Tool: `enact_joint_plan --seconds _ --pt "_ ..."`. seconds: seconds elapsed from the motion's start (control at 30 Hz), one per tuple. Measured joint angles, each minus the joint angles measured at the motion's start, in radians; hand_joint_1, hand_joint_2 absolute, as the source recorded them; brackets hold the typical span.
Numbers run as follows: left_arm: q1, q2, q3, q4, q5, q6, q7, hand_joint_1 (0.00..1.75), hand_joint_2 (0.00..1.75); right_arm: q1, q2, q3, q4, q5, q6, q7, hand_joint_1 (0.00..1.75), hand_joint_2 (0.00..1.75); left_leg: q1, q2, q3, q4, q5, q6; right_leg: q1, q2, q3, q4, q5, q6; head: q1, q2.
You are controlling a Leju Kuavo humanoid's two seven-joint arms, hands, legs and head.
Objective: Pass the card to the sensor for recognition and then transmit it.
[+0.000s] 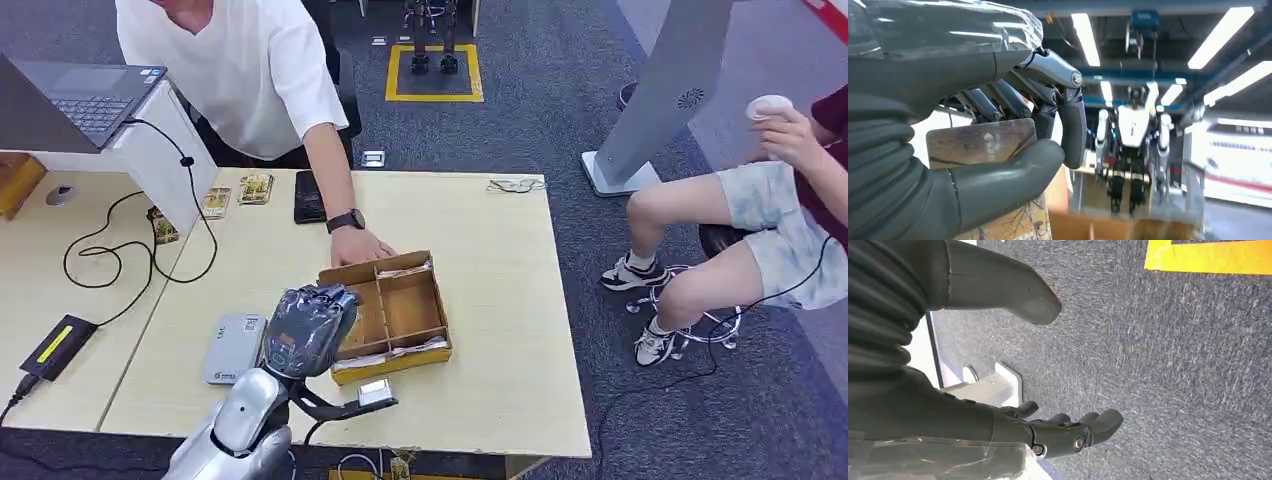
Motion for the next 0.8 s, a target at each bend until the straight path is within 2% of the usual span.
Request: enact_joint_plan --seconds 0.2,0.43,0.63,0.8 --pt "-0.03 -0.018 0.025 -0.047 0.081 0.031 -0.035 1.75 1.75 -0.001 0.0 0.0 0.009 0.0 -0.011 0.0 0.0 1.75 0.0 0.0 0.0 0.0 0.0 0.0 0.0 0.0 0.0 0.0 0.0 0.0 0.0 0.0" --pt "-0.148 -0.044 0.038 -0.052 0.155 -0.008 -0.055 1.75 1.75 -0.016 -0.01 0.0 0.034 0.0 -0.03 -0.008 0.0 1.75 0.0 0.0 0.0 0.0 0.0 0.0 0.0 0.0 0.0 0.0 0.001 0.0 0.0 0.0" --pt "-0.245 -0.061 0.04 -0.023 0.173 -0.037 -0.055 1.75 1.75 -0.03 -0.025 0.012 0.063 0.0 -0.039 -0.005 0.0 1.75 0.0 0.0 0.0 0.001 0.0 0.0 0.0 0.0 0.0 0.0 0.001 0.0 0.0 0.0" --pt "-0.341 -0.082 0.041 0.053 0.179 -0.058 -0.049 1.75 1.75 -0.044 -0.038 0.033 0.088 0.0 -0.045 0.0 0.0 1.75 0.0 0.0 0.0 0.001 0.0 0.0 0.0 0.0 0.0 0.0 0.001 0.0 0.0 0.0"
